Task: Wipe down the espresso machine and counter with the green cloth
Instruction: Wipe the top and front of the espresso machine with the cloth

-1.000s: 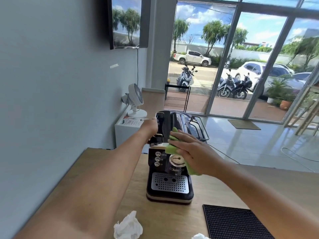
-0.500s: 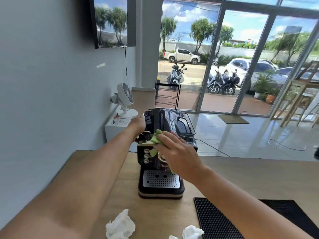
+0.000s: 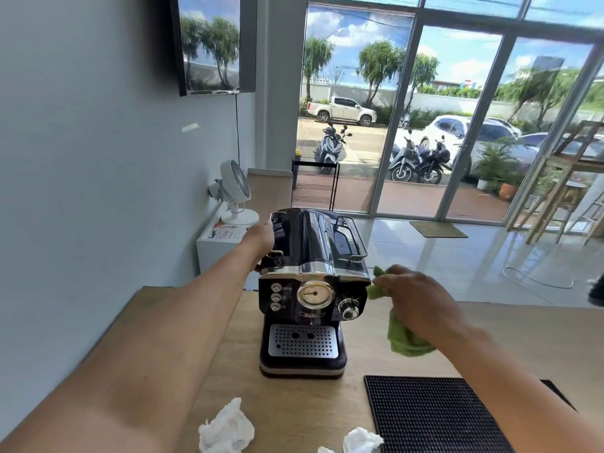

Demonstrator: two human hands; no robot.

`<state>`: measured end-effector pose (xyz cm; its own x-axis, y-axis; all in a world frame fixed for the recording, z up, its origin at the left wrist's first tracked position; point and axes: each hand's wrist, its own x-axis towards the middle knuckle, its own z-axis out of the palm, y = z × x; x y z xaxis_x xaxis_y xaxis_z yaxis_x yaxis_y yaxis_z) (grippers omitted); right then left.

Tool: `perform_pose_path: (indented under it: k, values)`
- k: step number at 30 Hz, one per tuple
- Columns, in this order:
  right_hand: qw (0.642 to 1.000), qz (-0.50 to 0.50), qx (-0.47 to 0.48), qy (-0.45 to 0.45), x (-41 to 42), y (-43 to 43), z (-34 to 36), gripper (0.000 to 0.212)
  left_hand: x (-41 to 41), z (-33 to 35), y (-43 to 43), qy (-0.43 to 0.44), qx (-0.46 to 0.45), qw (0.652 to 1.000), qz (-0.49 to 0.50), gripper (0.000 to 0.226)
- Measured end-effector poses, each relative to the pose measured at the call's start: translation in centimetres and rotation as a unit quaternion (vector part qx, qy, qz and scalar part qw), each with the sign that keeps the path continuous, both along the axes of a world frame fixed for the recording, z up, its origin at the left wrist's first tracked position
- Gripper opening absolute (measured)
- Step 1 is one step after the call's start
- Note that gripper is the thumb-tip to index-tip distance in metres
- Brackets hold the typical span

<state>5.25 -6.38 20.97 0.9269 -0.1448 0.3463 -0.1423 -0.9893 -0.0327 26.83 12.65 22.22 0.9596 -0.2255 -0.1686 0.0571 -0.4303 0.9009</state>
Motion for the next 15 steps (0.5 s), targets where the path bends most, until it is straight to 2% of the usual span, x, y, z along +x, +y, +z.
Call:
perform_pose_path:
  k: [1, 2, 3, 5, 6, 7, 8, 10, 11, 13, 15]
  values:
    - [0.998, -0.024, 0.047, 0.028, 0.0, -0.1, 1.4, 0.042, 0.2, -0.1, -0.1, -0.003, -0.001, 1.0, -0.001, 0.047]
    - [0.993, -0.032, 0.112, 0.016, 0.2, 0.1, 2.8, 0.034, 0.3, -0.2, -0.1, -0.009, -0.001, 1.0, -0.002, 0.045]
    - [0.985, -0.021, 0.169, -0.043, 0.7, 0.4, 4.2, 0.029, 0.4, -0.3, -0.2, -0.008, -0.002, 1.0, -0.001, 0.045]
    - [0.963, 0.02, 0.203, -0.177, 2.9, 1.3, 6.4, 0.026, 0.5, -0.4, -0.2, -0.007, -0.004, 1.0, 0.0, 0.049]
    - [0.959, 0.044, 0.212, -0.184, 4.5, 2.1, 7.0, 0.03, 0.5, -0.4, -0.2, -0.005, -0.003, 1.0, 0.002, 0.051]
    - [0.963, 0.072, 0.223, -0.134, 6.1, 2.9, 7.2, 0.037, 0.5, -0.4, -0.1, -0.005, -0.003, 1.0, 0.004, 0.052]
    - [0.971, 0.086, 0.22, -0.036, 7.8, 3.7, 6.9, 0.047, 0.5, -0.4, -0.1, -0.004, -0.001, 1.0, 0.007, 0.053]
    - [0.97, 0.074, 0.147, 0.178, 11.3, 4.9, 4.9, 0.062, 0.7, -0.3, 0.0, -0.011, 0.011, 1.0, 0.006, 0.053]
    - [0.966, 0.062, 0.104, 0.227, 12.7, 5.0, 3.8, 0.063, 1.0, -0.5, -0.1, -0.019, 0.014, 1.0, 0.004, 0.052]
    - [0.972, 0.05, 0.066, 0.218, 15.0, 4.8, 2.6, 0.059, 1.1, -0.7, -0.3, -0.022, 0.013, 1.0, 0.003, 0.051]
    - [0.979, 0.044, 0.072, 0.184, 17.1, 4.7, 2.8, 0.054, 1.3, -1.0, -0.5, -0.029, 0.009, 1.0, 0.006, 0.049]
